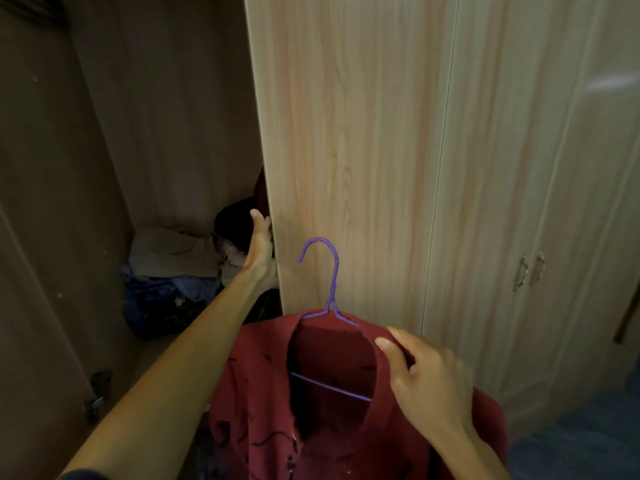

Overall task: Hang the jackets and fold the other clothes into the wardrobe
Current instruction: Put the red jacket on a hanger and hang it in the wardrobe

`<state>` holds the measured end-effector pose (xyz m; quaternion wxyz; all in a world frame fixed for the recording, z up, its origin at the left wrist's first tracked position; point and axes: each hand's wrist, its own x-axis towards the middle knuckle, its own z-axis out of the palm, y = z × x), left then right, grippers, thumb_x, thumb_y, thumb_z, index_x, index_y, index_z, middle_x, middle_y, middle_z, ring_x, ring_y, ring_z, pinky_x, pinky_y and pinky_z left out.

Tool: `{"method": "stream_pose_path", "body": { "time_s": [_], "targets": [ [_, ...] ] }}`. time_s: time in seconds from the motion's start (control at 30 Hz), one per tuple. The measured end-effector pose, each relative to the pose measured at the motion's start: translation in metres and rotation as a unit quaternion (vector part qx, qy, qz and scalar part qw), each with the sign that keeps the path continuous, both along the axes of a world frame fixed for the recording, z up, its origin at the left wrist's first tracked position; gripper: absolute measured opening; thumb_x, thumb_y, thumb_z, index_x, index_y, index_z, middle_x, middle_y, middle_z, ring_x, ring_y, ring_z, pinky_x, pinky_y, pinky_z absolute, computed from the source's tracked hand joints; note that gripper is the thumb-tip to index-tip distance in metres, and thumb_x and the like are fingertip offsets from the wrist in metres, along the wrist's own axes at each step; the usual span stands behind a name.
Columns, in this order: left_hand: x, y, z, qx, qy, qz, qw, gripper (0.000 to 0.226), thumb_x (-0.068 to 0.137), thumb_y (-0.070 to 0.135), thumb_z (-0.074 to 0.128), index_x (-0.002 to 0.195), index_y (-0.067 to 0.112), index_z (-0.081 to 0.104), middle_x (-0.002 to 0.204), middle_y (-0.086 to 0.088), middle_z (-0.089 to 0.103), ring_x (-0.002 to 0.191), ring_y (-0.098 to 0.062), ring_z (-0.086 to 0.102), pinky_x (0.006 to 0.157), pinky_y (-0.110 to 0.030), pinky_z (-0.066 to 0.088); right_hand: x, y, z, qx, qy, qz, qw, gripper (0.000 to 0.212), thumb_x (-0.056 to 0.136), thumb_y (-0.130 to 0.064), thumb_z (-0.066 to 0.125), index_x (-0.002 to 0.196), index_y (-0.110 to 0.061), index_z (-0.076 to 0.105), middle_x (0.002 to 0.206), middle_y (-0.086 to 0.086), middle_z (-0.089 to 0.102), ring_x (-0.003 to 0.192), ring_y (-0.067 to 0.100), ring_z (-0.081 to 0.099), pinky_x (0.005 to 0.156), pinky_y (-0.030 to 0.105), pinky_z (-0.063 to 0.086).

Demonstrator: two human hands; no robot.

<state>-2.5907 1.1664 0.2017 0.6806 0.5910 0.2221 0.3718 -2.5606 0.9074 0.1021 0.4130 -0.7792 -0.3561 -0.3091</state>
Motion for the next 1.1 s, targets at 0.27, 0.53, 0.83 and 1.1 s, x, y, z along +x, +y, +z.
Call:
{"method": "stream_pose_path", "body": {
  "time_s": [0.27, 0.53, 0.83, 1.1],
  "targets": [
    [-0.012, -0.031, 0.0, 0.004, -0.016, -0.035, 0.999, 0.056, 0.097, 0.055, 0.01, 0.121, 0.024, 0.05, 0.085, 0.013, 0.06, 0.067, 0.003, 0.061, 0.057, -0.02, 0.052, -0.013, -0.028, -0.002, 0.003, 0.02, 0.0, 1.0, 0.032, 0.081, -0.051, 0.046, 0.087, -0.033, 0.072, 0.046, -0.005, 0.056, 0.043, 0.018, 0.057, 0.044, 0.023, 0.036],
    [-0.027, -0.085, -0.009, 0.035, -0.013, -0.062, 0.997, 0.056, 0.096, 0.06, 0.016, 0.123, 0.028, 0.053, 0.104, 0.015, 0.07, 0.096, 0.0, 0.064, 0.082, -0.03, 0.049, -0.018, -0.081, -0.001, 0.012, 0.002, 0.015, 1.0, 0.033, 0.079, -0.051, 0.046, 0.084, -0.032, 0.073, 0.047, -0.003, 0.058, 0.044, 0.02, 0.058, 0.044, 0.023, 0.033],
    [-0.032, -0.197, -0.018, 0.055, 0.026, -0.025, 0.998, 0.057, 0.086, 0.075, 0.025, 0.118, 0.043, 0.059, 0.121, 0.017, 0.063, 0.115, -0.005, 0.056, 0.103, -0.039, 0.039, 0.005, -0.197, -0.002, 0.035, -0.007, 0.04, 0.999, 0.028, 0.078, -0.049, 0.056, 0.085, -0.03, 0.075, 0.054, -0.007, 0.065, 0.048, 0.016, 0.062, 0.044, 0.022, 0.043],
    [-0.007, -0.307, -0.013, 0.063, 0.052, -0.015, 0.997, 0.082, 0.075, 0.083, 0.029, 0.131, 0.027, 0.048, 0.132, 0.003, 0.052, 0.124, -0.014, 0.045, 0.115, -0.046, 0.02, 0.027, -0.282, 0.003, 0.021, -0.029, 0.059, 0.998, 0.022, 0.074, -0.042, 0.064, 0.085, -0.027, 0.076, 0.049, -0.008, 0.062, 0.042, 0.013, 0.059, 0.042, 0.021, 0.038]
  ]
}}
